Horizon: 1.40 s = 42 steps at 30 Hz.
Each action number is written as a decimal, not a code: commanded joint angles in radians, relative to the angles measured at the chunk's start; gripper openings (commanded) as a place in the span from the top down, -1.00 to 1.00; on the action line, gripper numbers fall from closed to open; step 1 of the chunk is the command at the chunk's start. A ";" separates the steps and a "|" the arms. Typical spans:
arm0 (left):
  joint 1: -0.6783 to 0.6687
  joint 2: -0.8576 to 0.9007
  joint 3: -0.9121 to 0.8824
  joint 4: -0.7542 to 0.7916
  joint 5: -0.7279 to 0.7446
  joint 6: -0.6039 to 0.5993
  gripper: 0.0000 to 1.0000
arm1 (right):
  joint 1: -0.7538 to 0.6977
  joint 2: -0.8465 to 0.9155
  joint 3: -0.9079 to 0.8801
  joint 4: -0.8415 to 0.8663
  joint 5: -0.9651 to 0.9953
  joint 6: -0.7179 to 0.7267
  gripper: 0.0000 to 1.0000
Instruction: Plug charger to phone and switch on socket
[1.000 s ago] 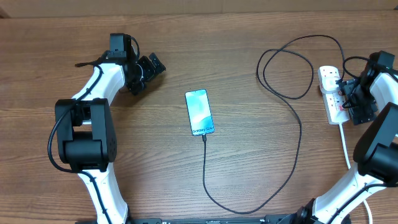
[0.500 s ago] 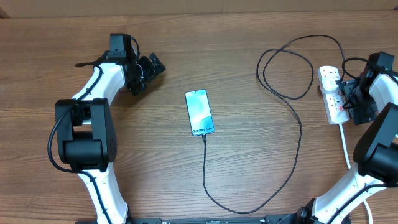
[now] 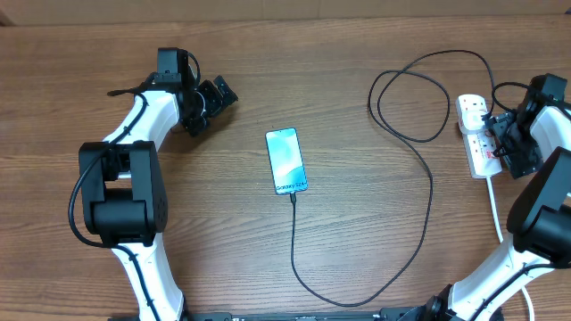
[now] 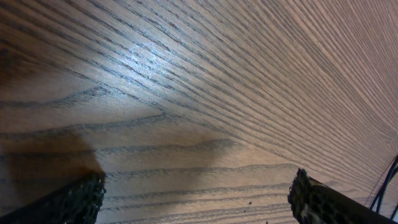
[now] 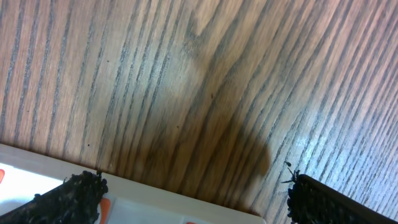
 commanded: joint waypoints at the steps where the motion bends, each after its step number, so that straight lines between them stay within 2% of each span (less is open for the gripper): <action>1: 0.006 0.034 -0.026 -0.015 -0.077 -0.006 -0.99 | 0.078 0.034 -0.021 -0.016 -0.330 -0.094 -1.00; 34: 0.006 0.034 -0.026 -0.015 -0.077 -0.006 -0.99 | 0.078 0.034 -0.021 -0.069 -0.279 -0.089 -1.00; 42: 0.006 0.034 -0.026 -0.015 -0.076 -0.006 -0.99 | 0.047 0.021 0.030 -0.239 -0.233 -0.085 -1.00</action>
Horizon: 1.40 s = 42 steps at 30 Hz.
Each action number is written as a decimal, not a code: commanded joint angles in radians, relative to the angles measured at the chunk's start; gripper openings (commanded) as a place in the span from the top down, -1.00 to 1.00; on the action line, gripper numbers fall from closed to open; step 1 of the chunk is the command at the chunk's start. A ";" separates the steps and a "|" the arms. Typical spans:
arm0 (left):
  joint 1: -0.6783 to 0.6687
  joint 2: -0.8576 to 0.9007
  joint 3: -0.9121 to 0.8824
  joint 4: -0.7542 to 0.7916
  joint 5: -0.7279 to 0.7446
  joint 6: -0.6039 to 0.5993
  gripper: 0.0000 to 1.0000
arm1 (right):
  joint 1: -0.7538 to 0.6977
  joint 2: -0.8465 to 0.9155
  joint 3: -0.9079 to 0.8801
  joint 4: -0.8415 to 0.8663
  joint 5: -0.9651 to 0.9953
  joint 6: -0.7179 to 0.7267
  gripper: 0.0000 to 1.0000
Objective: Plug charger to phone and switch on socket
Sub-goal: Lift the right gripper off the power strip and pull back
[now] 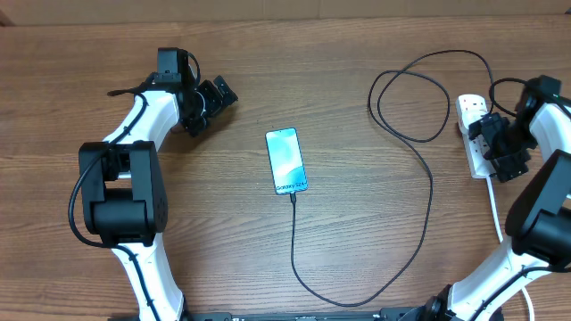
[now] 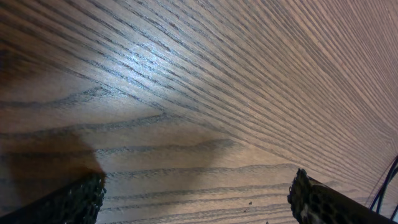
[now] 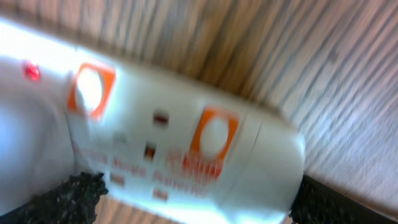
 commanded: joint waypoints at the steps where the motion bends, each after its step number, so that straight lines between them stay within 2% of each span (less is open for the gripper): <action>1: 0.006 0.034 -0.026 -0.015 -0.076 -0.006 -0.99 | 0.022 0.037 0.018 -0.051 -0.041 -0.026 -1.00; 12: 0.006 0.034 -0.026 -0.015 -0.076 -0.006 -0.99 | 0.056 -0.069 0.032 -0.167 -0.048 -0.027 -1.00; 21: 0.006 0.034 -0.026 -0.015 -0.076 -0.006 -0.99 | 0.225 -0.069 -0.036 -0.185 -0.049 -0.033 -1.00; 29: 0.006 0.034 -0.026 -0.015 -0.076 -0.006 -1.00 | 0.400 -0.068 -0.127 -0.117 -0.053 -0.025 -1.00; 42: 0.006 0.034 -0.026 -0.015 -0.076 -0.006 -0.99 | 0.594 -0.068 -0.135 -0.043 -0.056 -0.023 -1.00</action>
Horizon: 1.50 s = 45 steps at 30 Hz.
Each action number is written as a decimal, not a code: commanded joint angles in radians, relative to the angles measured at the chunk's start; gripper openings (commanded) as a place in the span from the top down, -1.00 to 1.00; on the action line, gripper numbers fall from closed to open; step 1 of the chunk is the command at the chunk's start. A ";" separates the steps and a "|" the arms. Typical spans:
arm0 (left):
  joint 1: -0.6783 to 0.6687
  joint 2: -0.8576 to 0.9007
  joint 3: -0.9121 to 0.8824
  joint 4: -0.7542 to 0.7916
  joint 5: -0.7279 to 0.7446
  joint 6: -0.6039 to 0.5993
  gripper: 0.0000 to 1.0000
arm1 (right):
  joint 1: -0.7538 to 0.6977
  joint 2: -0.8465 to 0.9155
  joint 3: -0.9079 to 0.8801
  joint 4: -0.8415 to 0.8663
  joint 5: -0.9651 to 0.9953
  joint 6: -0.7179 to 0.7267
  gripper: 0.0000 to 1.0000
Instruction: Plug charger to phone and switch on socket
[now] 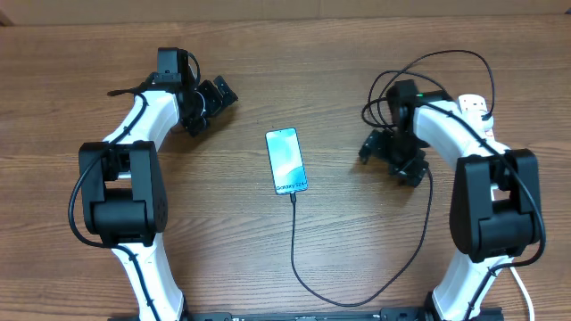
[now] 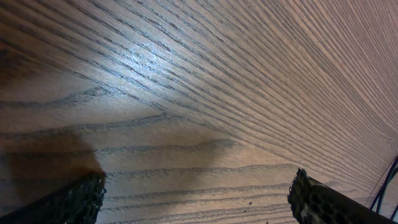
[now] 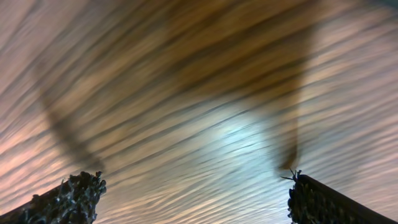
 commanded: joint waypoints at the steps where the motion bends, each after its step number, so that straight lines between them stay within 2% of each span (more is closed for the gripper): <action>1: 0.006 0.034 -0.026 -0.015 -0.076 -0.006 -0.99 | 0.015 -0.029 -0.003 0.002 0.002 -0.002 -1.00; 45: 0.006 0.034 -0.026 -0.015 -0.076 -0.006 -0.99 | 0.015 -0.029 -0.003 0.047 0.000 -0.002 -1.00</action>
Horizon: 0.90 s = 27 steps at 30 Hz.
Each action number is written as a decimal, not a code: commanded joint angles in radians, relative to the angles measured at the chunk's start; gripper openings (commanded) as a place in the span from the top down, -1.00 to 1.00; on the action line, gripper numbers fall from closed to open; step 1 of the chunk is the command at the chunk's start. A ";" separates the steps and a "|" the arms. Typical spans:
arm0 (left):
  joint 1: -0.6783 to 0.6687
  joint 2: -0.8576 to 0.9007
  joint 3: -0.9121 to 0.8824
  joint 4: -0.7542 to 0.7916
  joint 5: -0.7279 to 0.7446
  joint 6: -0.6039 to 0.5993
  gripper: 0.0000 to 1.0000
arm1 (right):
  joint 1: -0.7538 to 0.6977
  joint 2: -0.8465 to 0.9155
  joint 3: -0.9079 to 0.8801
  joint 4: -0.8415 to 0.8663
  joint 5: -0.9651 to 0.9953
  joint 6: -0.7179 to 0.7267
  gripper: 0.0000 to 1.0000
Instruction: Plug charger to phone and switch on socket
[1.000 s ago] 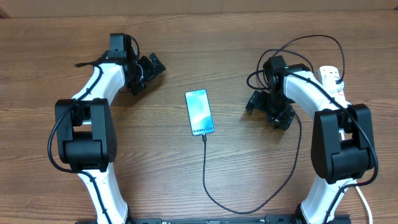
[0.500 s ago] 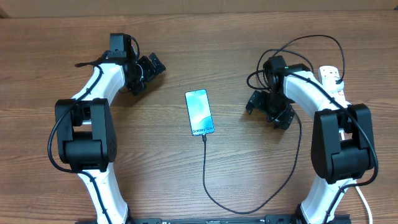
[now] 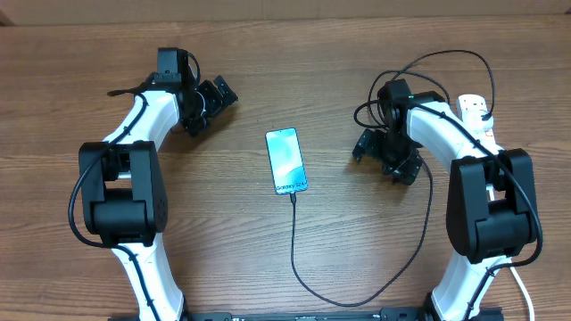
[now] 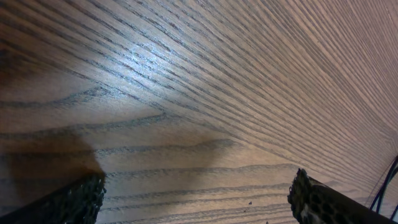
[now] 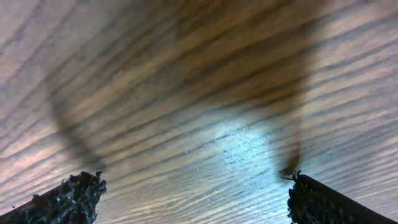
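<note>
The phone (image 3: 285, 160) lies face up mid-table with its screen lit. A black charger cable (image 3: 294, 241) is plugged into its lower end, loops round the front and runs up toward the white socket strip (image 3: 472, 105) at the far right, which is mostly hidden behind my right arm. My right gripper (image 3: 384, 159) stands open low over bare wood between phone and strip; the right wrist view shows only wood grain between its fingertips (image 5: 196, 196). My left gripper (image 3: 214, 100) rests open at the far left, with only bare wood in its wrist view (image 4: 196, 199).
The cable forms a large loop (image 3: 428, 67) at the back right, just behind my right arm. A thin white lead (image 3: 520, 299) runs off the front right edge beside the right arm's base.
My right gripper has shifted slightly further left, toward the phone, and remains open. The left arm, the phone and the cable have not moved.
My right gripper was first open at the socket strip on the far right. Then its wrist view showed the strip's orange switches and a small red light. Later it was over bare wood left of the strip, and it now sits slightly nearer the phone. The left arm stayed still.
</note>
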 commanded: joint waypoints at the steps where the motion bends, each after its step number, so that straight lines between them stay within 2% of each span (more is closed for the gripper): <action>1: 0.006 0.034 -0.026 -0.015 -0.076 -0.006 -0.99 | -0.005 -0.029 -0.003 0.012 0.000 -0.002 -1.00; 27: 0.006 0.034 -0.026 -0.015 -0.076 -0.006 -0.99 | -0.005 -0.029 -0.003 0.025 0.000 -0.002 -1.00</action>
